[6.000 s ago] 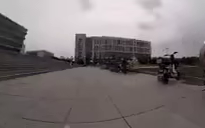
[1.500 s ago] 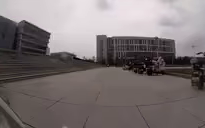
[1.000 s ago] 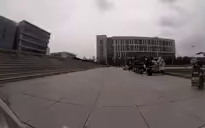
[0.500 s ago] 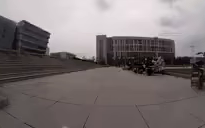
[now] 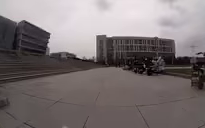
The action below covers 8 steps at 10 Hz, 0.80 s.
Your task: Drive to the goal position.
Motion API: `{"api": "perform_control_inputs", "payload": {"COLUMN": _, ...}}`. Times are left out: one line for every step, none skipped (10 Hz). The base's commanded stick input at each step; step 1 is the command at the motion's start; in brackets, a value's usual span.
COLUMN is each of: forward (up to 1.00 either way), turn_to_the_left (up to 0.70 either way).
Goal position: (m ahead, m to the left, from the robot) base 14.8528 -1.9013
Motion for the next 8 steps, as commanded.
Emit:
{"api": "perform_control_inputs", "payload": {"forward": 0.00, "turn_to_the_left": -0.07}}
{"api": "perform_control_inputs", "payload": {"forward": 0.00, "turn_to_the_left": -0.45}}
{"api": "perform_control_inputs", "payload": {"forward": 0.00, "turn_to_the_left": -0.45}}
{"api": "perform_control_inputs", "payload": {"forward": 0.00, "turn_to_the_left": -0.45}}
{"api": "perform_control_inputs", "payload": {"forward": 0.00, "turn_to_the_left": -0.45}}
{"api": "perform_control_inputs", "payload": {"forward": 0.00, "turn_to_the_left": -0.45}}
{"api": "perform_control_inputs", "payload": {"forward": 0.00, "turn_to_the_left": -0.45}}
{"api": "perform_control_inputs", "payload": {"forward": 0.00, "turn_to_the_left": -0.18}}
